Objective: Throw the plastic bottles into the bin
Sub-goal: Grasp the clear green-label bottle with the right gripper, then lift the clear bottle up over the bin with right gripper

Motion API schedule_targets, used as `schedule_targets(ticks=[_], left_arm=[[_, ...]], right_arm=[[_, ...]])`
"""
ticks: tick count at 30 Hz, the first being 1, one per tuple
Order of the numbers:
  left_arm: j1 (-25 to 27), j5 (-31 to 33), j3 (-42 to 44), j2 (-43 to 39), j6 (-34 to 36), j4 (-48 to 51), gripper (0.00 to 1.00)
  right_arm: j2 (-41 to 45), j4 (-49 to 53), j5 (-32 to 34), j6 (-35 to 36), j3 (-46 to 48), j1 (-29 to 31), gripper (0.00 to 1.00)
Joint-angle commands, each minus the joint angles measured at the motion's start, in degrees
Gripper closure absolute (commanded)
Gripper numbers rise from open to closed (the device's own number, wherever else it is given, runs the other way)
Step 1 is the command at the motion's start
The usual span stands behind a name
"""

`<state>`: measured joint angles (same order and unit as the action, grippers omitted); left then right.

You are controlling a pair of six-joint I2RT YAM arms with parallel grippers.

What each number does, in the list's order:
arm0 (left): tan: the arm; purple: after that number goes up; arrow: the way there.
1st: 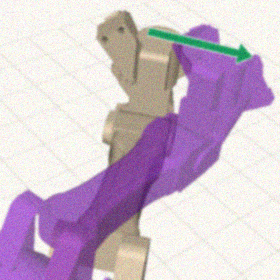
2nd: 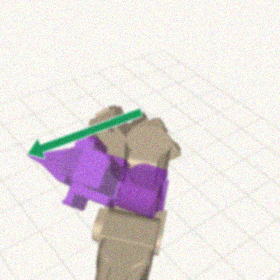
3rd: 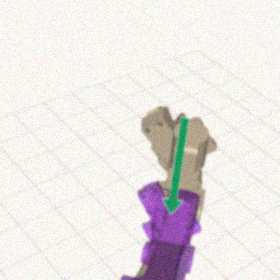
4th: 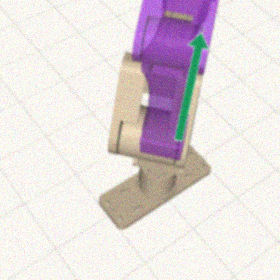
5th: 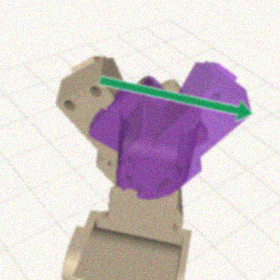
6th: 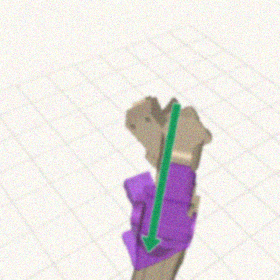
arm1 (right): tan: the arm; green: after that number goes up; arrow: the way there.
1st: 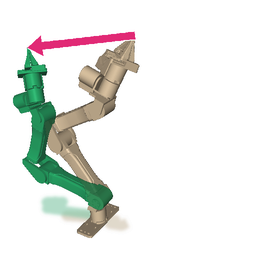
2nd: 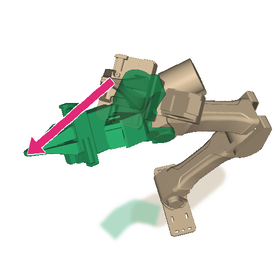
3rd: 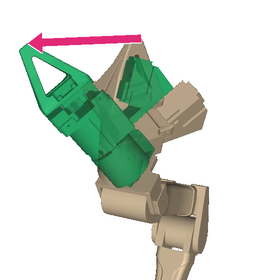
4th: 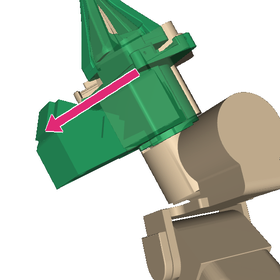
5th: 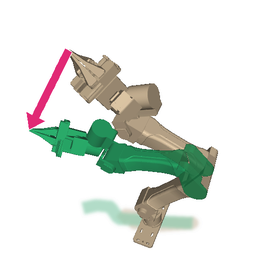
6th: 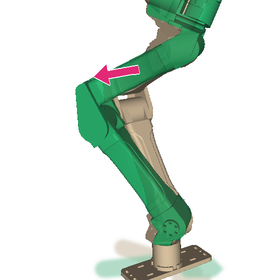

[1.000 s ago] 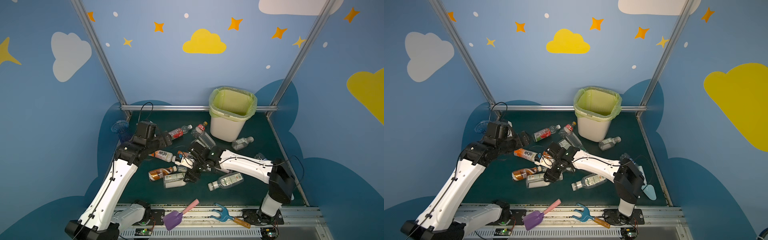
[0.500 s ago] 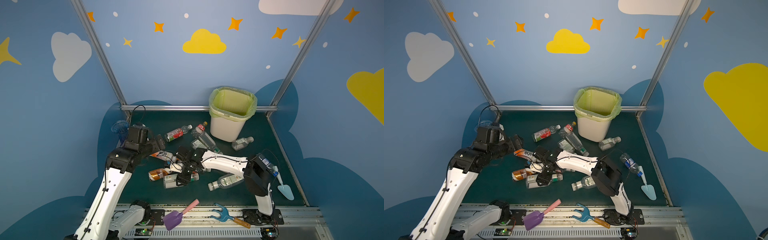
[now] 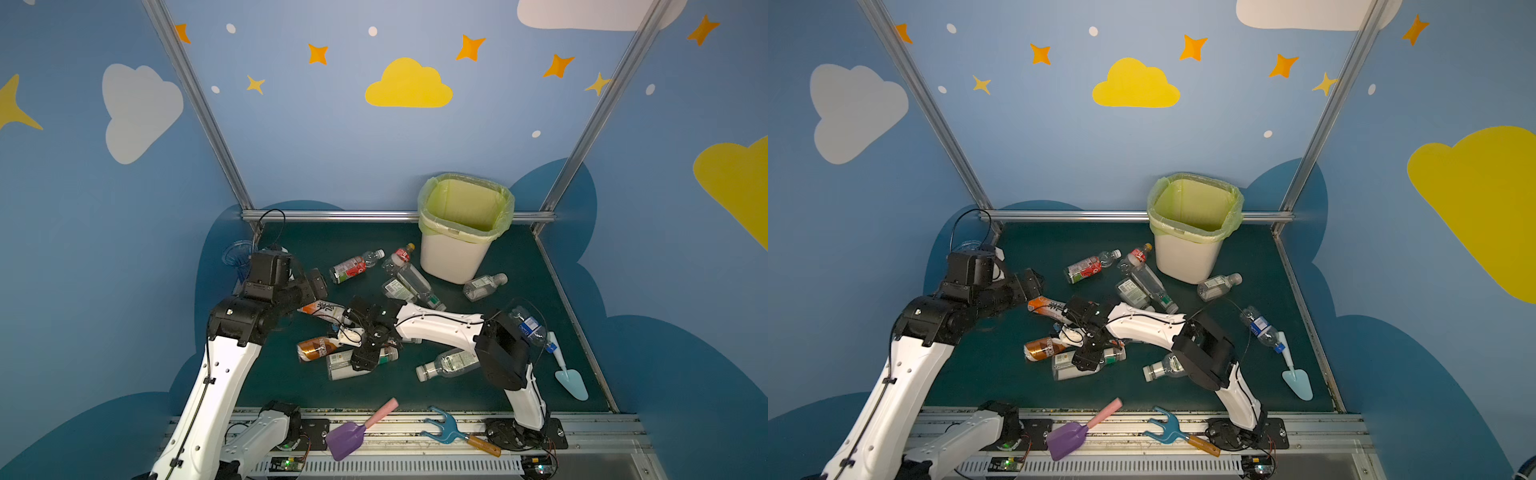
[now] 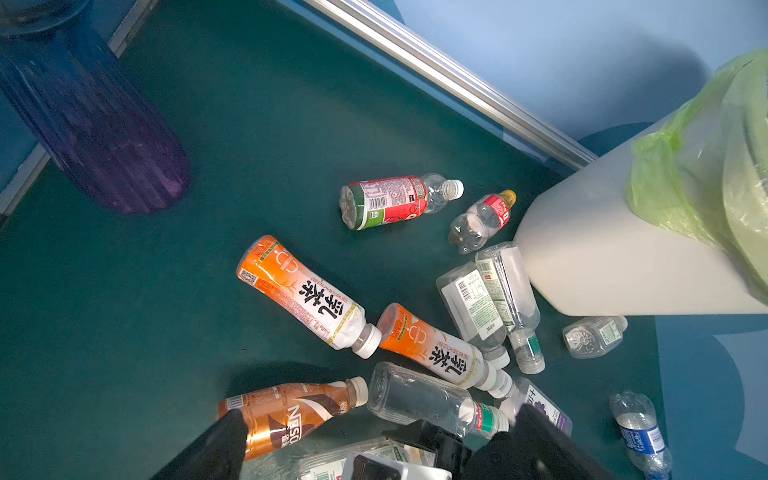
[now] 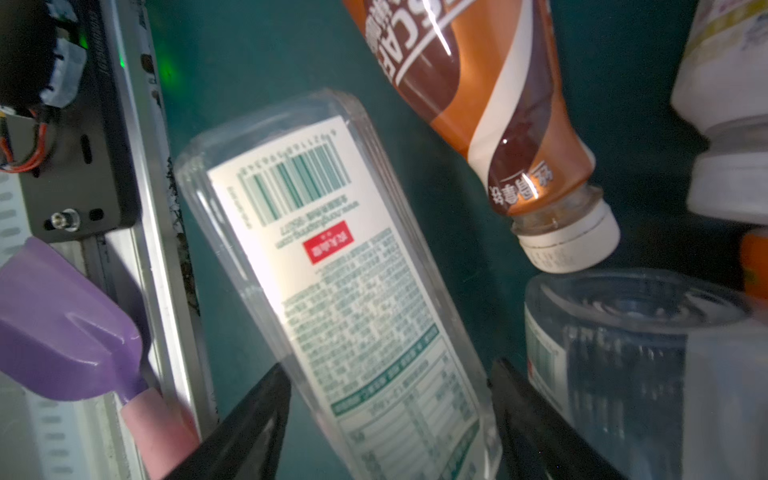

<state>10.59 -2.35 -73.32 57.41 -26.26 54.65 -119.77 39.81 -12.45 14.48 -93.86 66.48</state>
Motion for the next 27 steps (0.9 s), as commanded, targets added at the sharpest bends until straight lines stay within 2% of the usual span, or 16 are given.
schedule_targets(ticks=[1,7,13,17,21,27], left_arm=[[-0.48,-0.73,-1.21,-0.26,0.99,0.72,0.0],[-0.96,-0.73,-1.12,-0.53,1.03,0.8,0.0],[-1.19,-0.64,-0.95,-0.63,0.9,0.72,0.0],[-1.28,-0.24,-0.95,-0.81,0.99,0.97,0.0],[-1.36,0.11,-1.04,-0.48,1.35,1.11,0.0],[-1.44,0.39,-2.22,0.17,1.82,1.21,0.0]], right_arm=[[-1.62,0.52,0.34,0.88,-1.91,0.27,0.24],[-3.26,1.89,0.06,1.49,-3.41,0.75,0.26],[-2.66,4.39,-1.0,1.42,-5.05,0.95,0.41],[0.64,3.95,-1.47,0.28,-4.34,1.12,0.46],[4.83,3.23,-1.63,-1.31,-3.34,0.99,0.57],[10.67,3.24,-0.1,-3.5,-3.58,-0.29,0.63]])
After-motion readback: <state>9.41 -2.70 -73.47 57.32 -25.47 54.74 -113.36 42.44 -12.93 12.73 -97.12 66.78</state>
